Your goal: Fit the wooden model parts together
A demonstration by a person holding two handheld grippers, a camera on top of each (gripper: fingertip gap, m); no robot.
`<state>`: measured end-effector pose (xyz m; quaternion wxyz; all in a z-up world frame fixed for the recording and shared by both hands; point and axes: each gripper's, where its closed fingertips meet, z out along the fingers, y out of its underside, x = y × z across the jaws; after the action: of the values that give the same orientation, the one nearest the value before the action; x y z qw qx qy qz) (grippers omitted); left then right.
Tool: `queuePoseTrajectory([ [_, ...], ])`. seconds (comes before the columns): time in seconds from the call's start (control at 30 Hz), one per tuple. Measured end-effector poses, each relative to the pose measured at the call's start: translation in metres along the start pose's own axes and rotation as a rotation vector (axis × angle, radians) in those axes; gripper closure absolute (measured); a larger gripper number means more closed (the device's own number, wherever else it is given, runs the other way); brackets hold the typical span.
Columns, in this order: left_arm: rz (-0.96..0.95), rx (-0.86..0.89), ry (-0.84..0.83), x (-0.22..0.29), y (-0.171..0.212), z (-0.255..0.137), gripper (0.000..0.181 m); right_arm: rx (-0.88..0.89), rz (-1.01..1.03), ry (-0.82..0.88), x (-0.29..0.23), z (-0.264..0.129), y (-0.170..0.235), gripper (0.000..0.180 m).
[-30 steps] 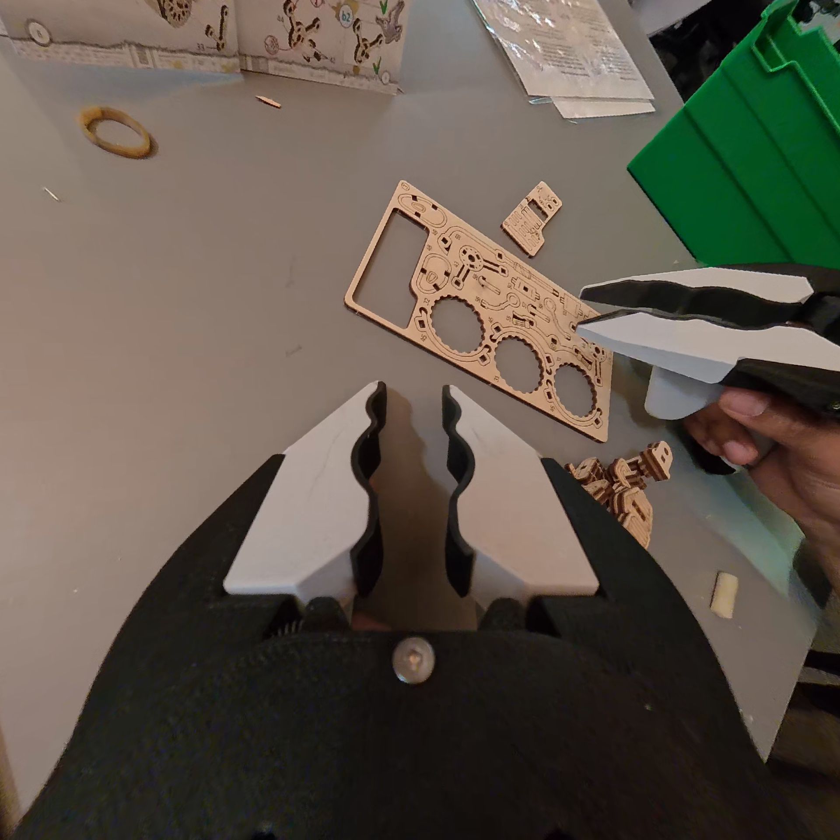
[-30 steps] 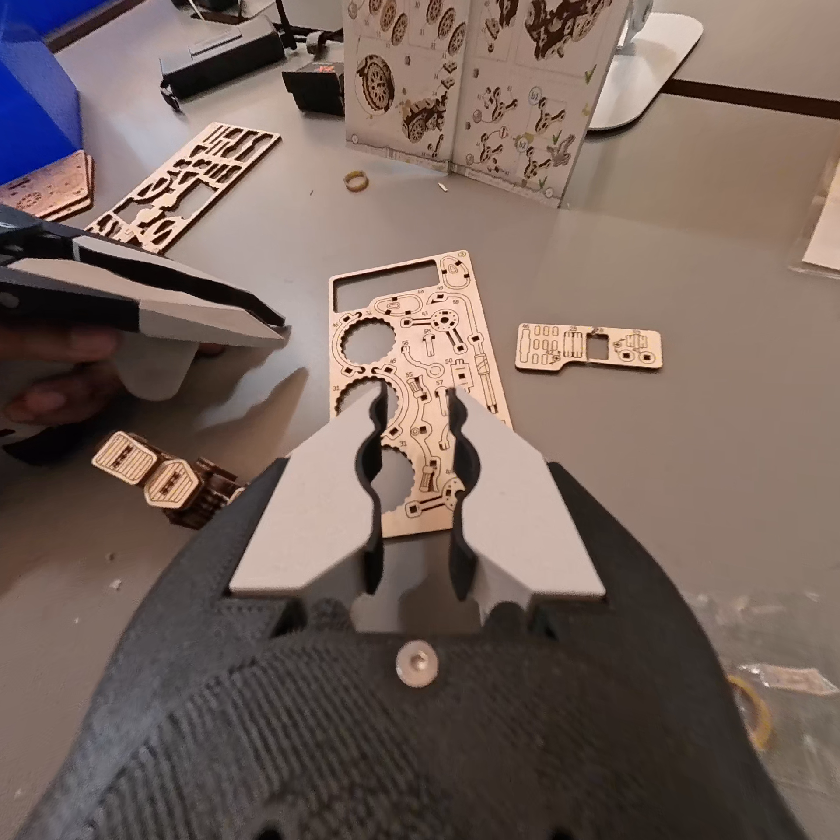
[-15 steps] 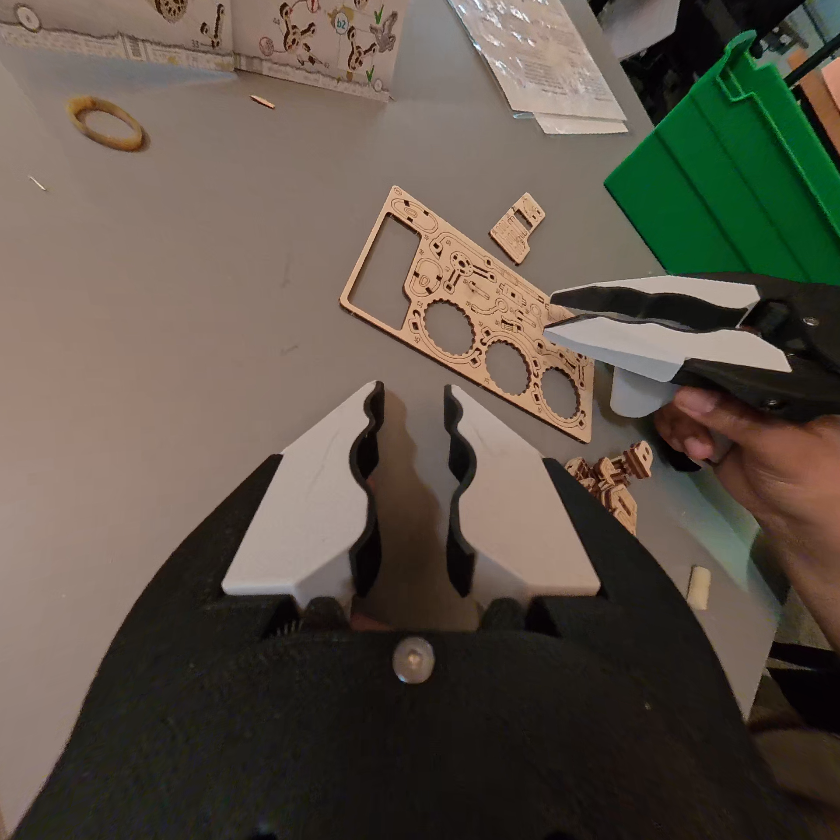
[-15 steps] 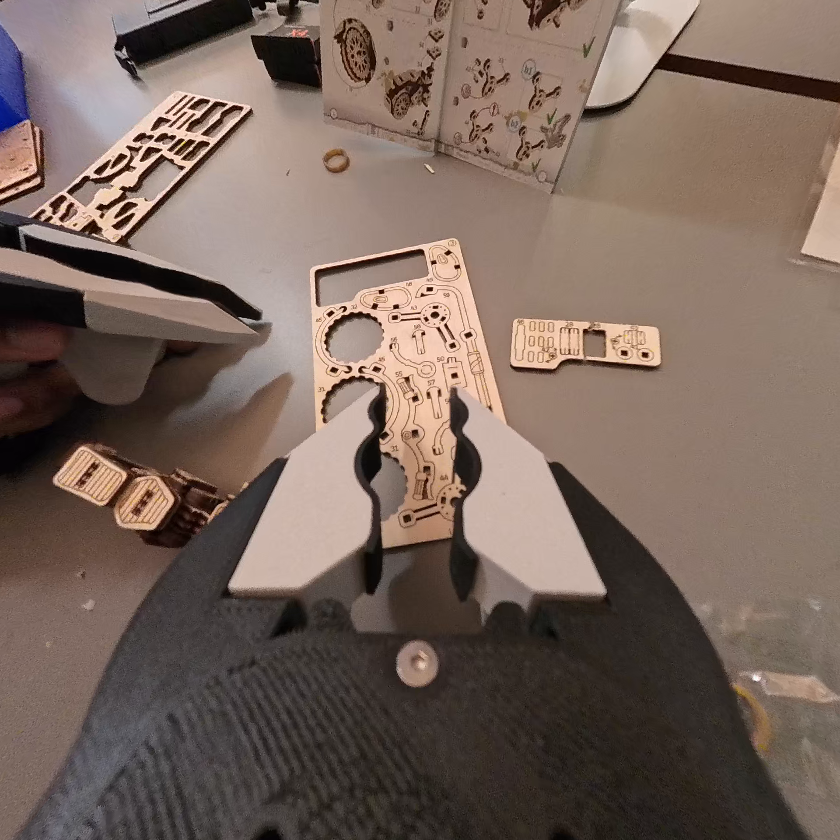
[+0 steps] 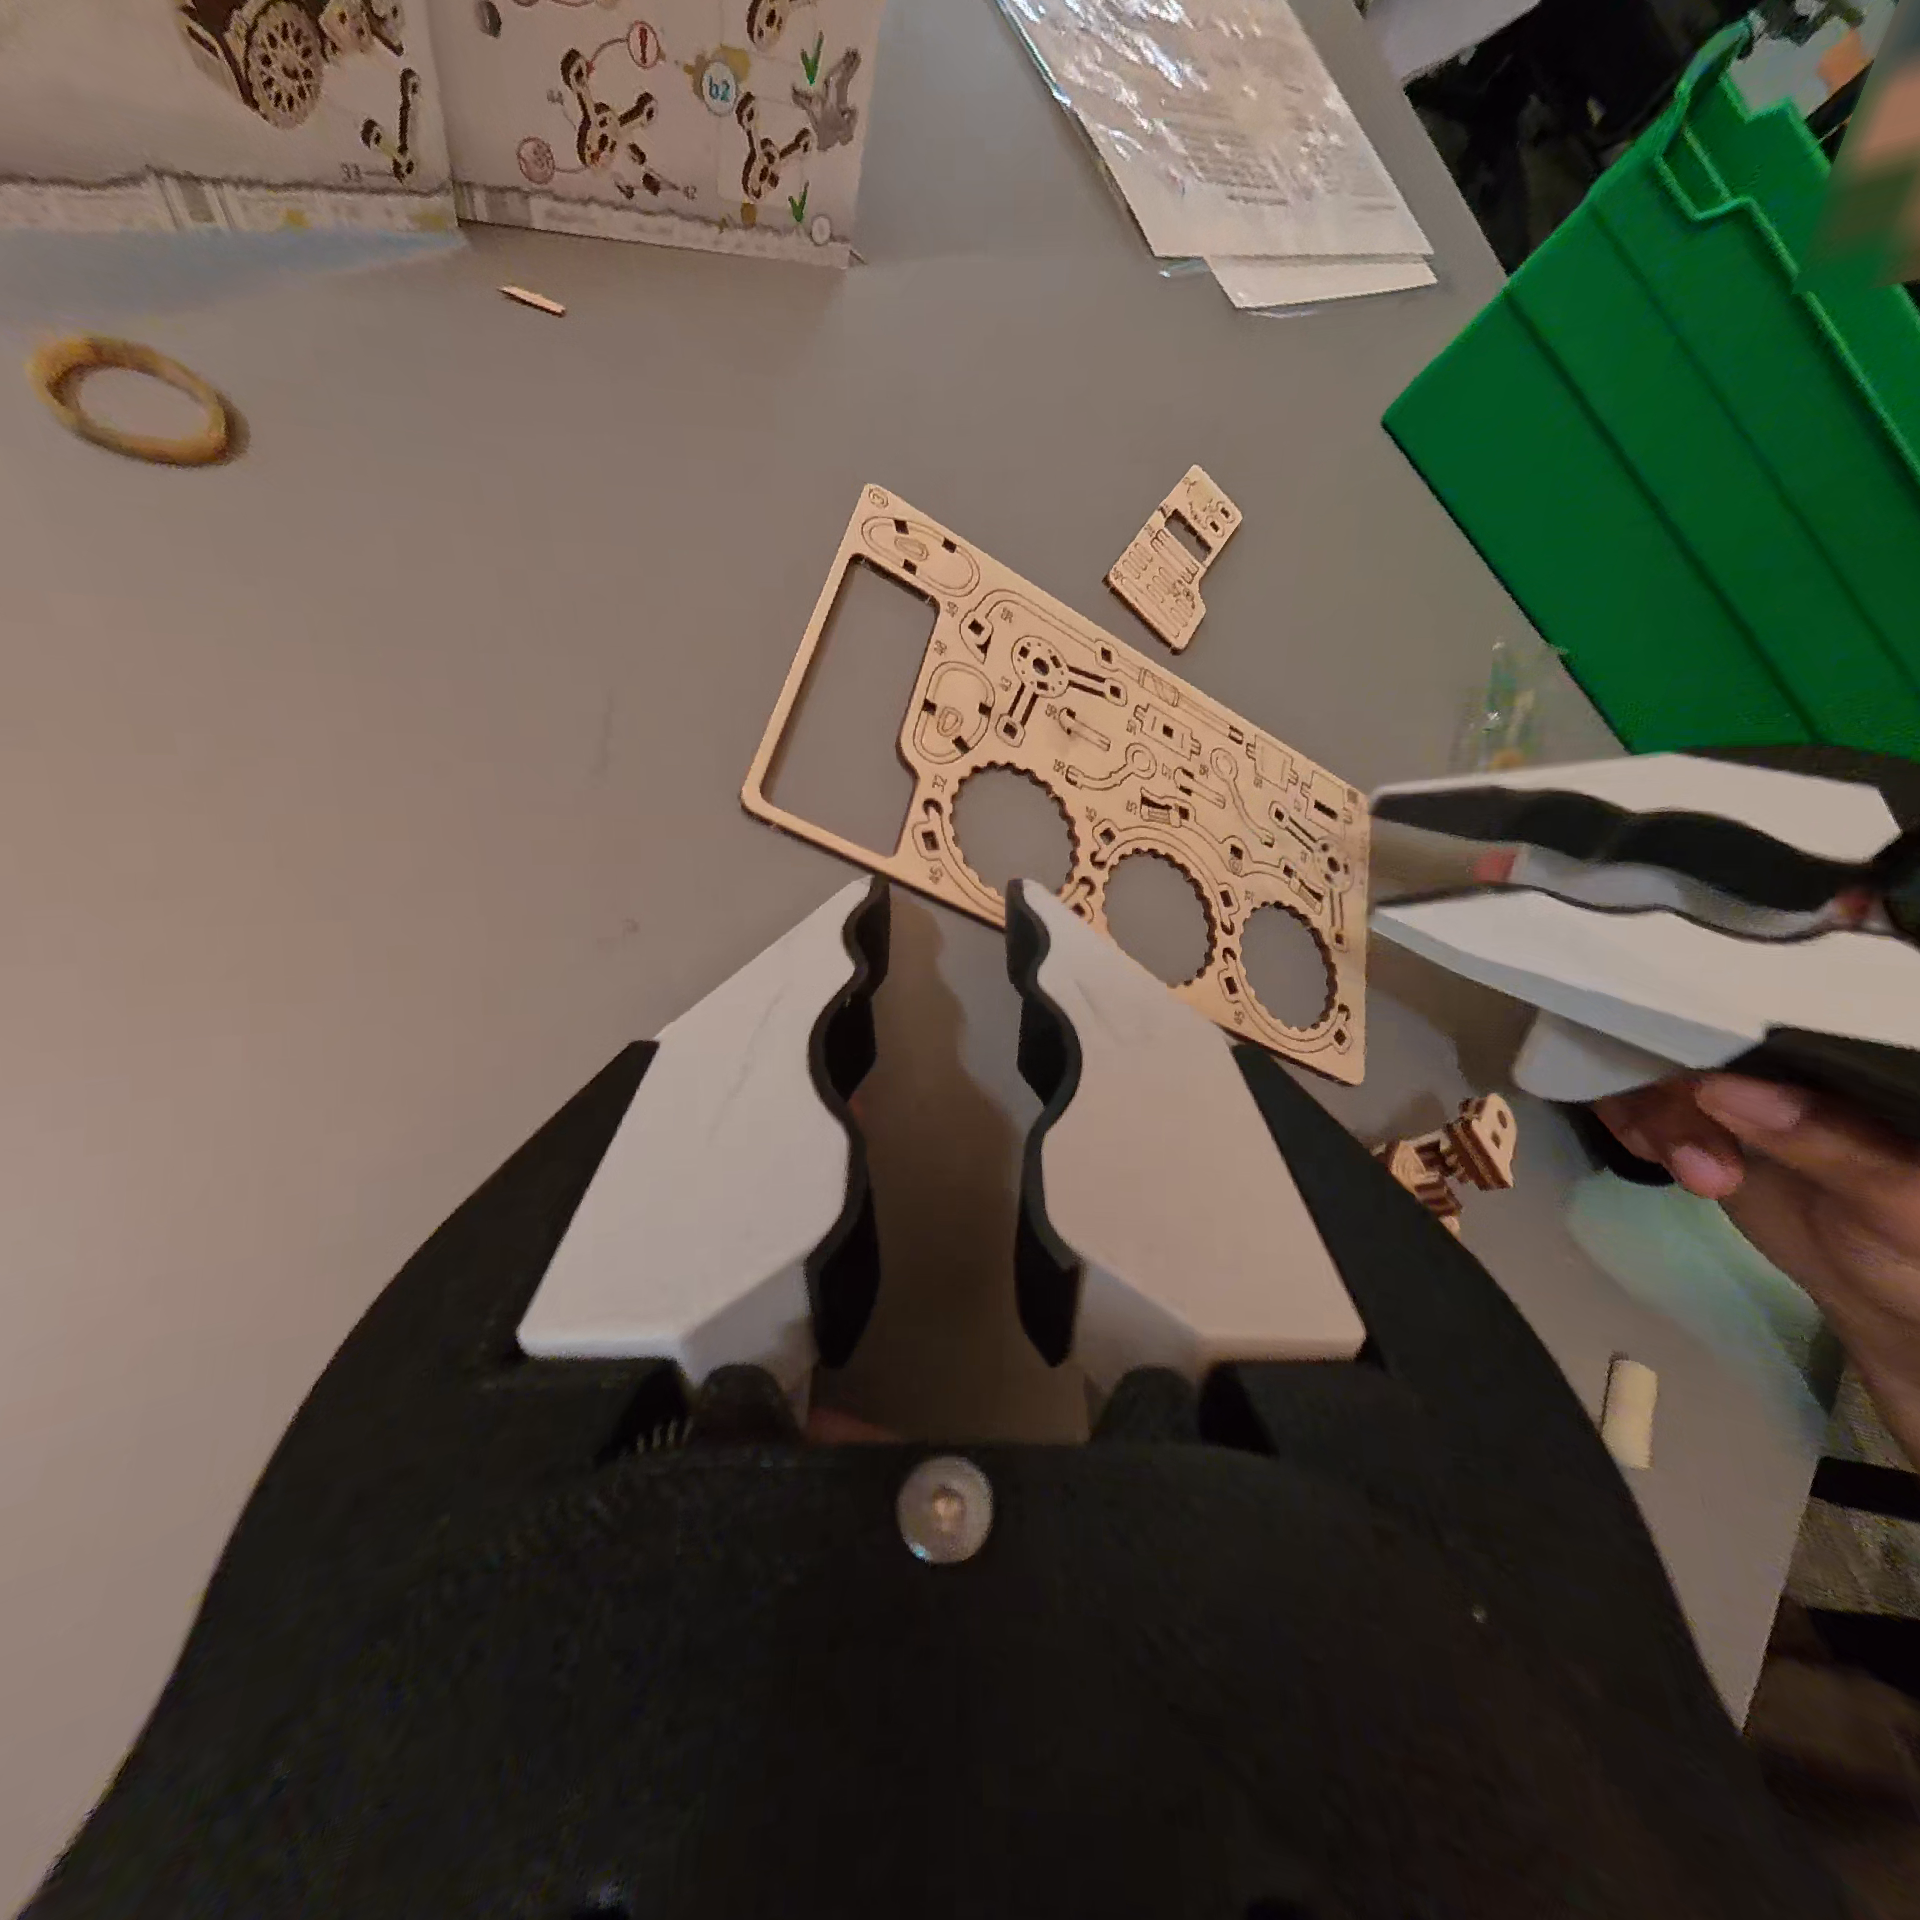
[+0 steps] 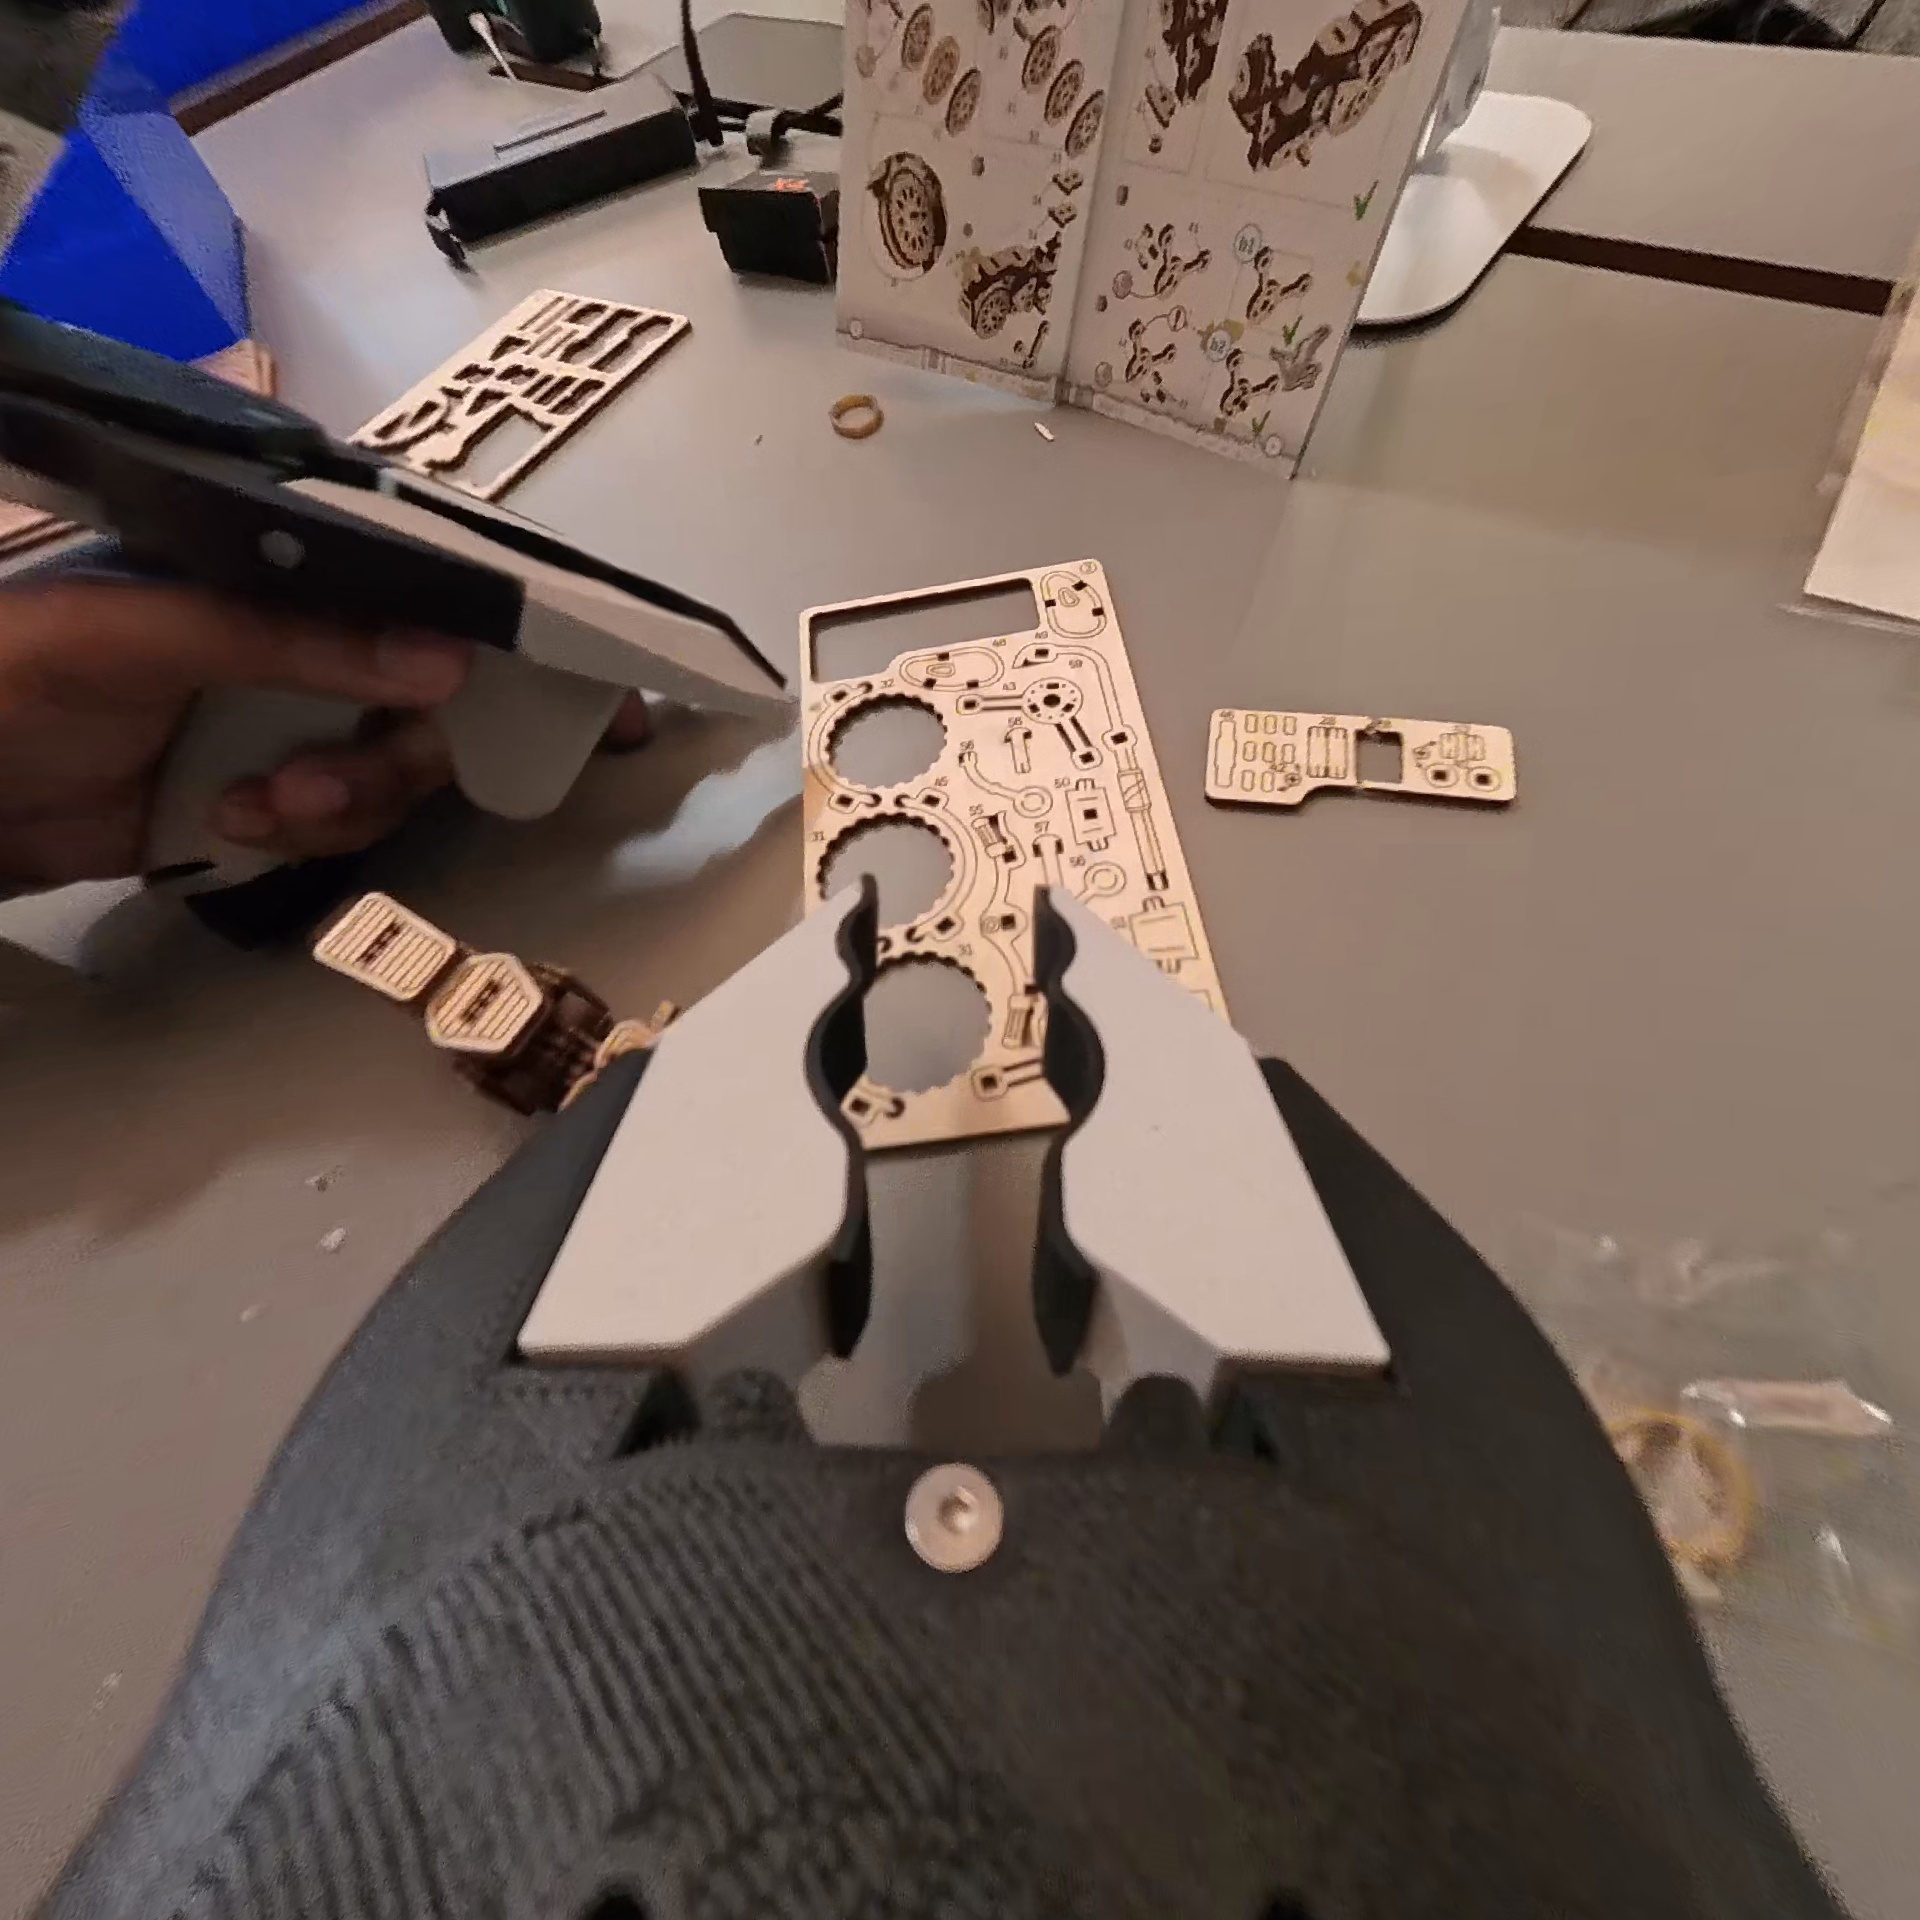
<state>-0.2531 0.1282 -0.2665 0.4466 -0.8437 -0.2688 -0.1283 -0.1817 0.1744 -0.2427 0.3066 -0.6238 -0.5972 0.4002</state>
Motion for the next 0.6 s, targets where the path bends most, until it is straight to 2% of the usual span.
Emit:
queuePoseTrajectory([
  [0.17,-0.007,0.003,-0.012,-0.003,-0.007,0.006,0.162,0.09,-0.014,0.015,0.0,-0.02,-0.005,0.155],
  [0.37,0.046,-0.019,-0.059,-0.003,-0.013,0.019,0.158,0.079,-0.03,0.027,0.0,-0.028,0.002,0.153],
  [0.6,0.029,-0.014,-0.023,-0.001,-0.016,0.022,0.158,0.062,0.019,0.043,0.007,-0.031,0.006,0.152],
])
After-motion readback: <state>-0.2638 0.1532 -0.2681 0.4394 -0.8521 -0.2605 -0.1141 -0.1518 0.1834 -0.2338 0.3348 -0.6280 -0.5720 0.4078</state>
